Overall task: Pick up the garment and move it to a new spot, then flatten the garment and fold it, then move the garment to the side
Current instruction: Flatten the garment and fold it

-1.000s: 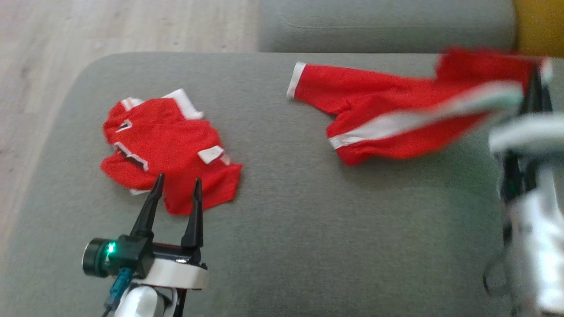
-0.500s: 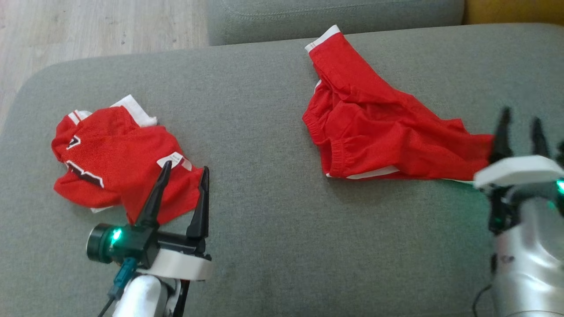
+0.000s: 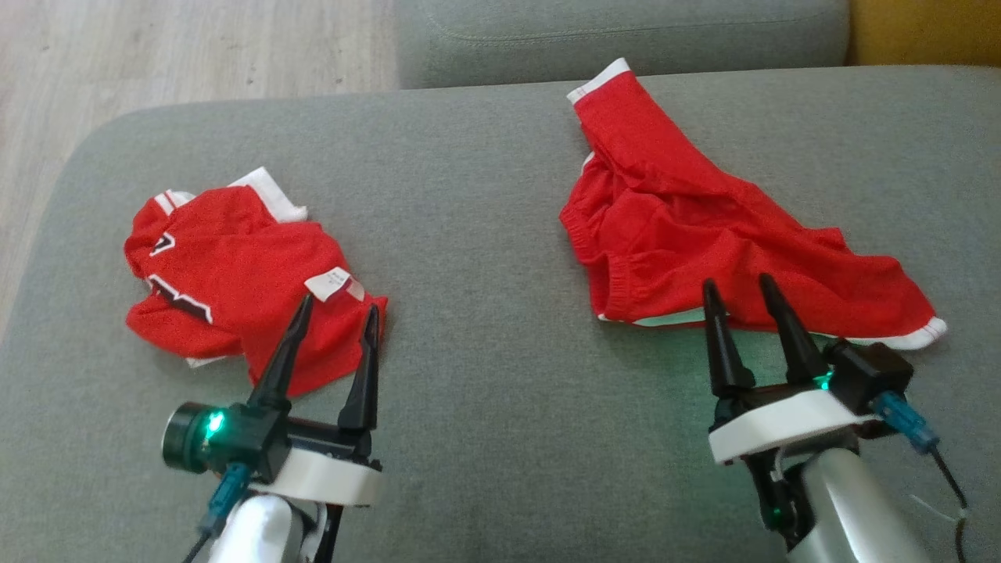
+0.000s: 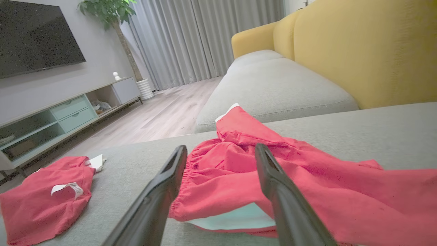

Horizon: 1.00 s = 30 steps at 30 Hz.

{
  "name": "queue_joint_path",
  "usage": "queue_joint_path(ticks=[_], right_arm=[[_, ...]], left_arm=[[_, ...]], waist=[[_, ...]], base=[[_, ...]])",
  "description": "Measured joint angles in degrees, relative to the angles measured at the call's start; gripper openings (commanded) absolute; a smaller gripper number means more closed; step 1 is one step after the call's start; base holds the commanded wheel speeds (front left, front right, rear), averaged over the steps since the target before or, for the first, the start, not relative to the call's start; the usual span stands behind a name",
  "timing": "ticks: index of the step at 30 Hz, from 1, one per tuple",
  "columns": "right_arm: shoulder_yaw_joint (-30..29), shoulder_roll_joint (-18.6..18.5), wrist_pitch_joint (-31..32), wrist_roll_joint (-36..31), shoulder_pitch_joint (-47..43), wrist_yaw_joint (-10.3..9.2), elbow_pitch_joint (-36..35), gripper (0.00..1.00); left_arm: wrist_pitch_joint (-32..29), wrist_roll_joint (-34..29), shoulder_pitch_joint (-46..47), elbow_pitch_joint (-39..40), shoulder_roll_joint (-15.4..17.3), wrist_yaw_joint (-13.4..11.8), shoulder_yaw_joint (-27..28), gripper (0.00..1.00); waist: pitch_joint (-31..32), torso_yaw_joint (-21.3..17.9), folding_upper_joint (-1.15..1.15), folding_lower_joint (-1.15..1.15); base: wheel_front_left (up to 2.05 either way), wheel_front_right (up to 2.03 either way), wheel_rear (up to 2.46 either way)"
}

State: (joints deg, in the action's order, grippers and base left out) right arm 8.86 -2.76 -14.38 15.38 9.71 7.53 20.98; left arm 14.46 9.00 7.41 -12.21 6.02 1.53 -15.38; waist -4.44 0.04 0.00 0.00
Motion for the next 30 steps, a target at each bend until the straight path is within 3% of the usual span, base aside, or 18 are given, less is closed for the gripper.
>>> queue_joint_path(ticks=[8, 23, 24, 25, 26, 30], right_arm=[[4.8, 0.0, 0.9, -3.2, 0.2, 0.00, 2.5, 1.00], [1.6, -0.1, 6.3, -10.6, 8.6, 0.00, 13.1, 1.00], [1.5, -0.1, 6.4, -10.6, 8.7, 0.00, 13.8, 0.78], [1.7, -0.1, 6.4, -10.2, 8.7, 0.00, 14.2, 0.28], [2.2, -0.1, 6.3, -9.6, 8.8, 0.00, 14.6, 0.00], [5.4, -0.1, 5.7, -6.9, 9.6, 0.00, 15.0, 0.00]], left_arm=[[0.0, -0.5, -0.7, -0.2, -0.6, 0.5, -0.3, 1.00], [0.0, -1.0, 1.1, -0.9, -1.3, 1.6, -1.0, 1.00], [0.0, -1.0, 1.3, -0.9, -1.3, 1.6, -1.0, 1.00], [0.0, -1.0, 1.5, -1.0, -1.3, 1.6, -1.1, 1.00], [0.0, -1.0, 1.7, -1.1, -1.4, 1.6, -1.1, 1.00], [0.0, -1.0, 1.8, -1.7, -1.5, 1.6, -1.0, 1.00]], waist=[[-0.8, 2.6, 0.00, 0.00], [-4.2, 7.2, 0.00, 0.01], [-4.3, 7.4, 0.00, 0.01], [-4.4, 7.7, 0.00, 0.01], [-4.5, 7.9, 0.00, 0.01], [-4.2, 7.8, 0.00, 0.01]], base=[[0.00, 0.00, 0.00], [0.00, 0.00, 0.00], [0.00, 0.00, 0.00], [0.00, 0.00, 0.00], [0.00, 0.00, 0.00], [0.00, 0.00, 0.00]])
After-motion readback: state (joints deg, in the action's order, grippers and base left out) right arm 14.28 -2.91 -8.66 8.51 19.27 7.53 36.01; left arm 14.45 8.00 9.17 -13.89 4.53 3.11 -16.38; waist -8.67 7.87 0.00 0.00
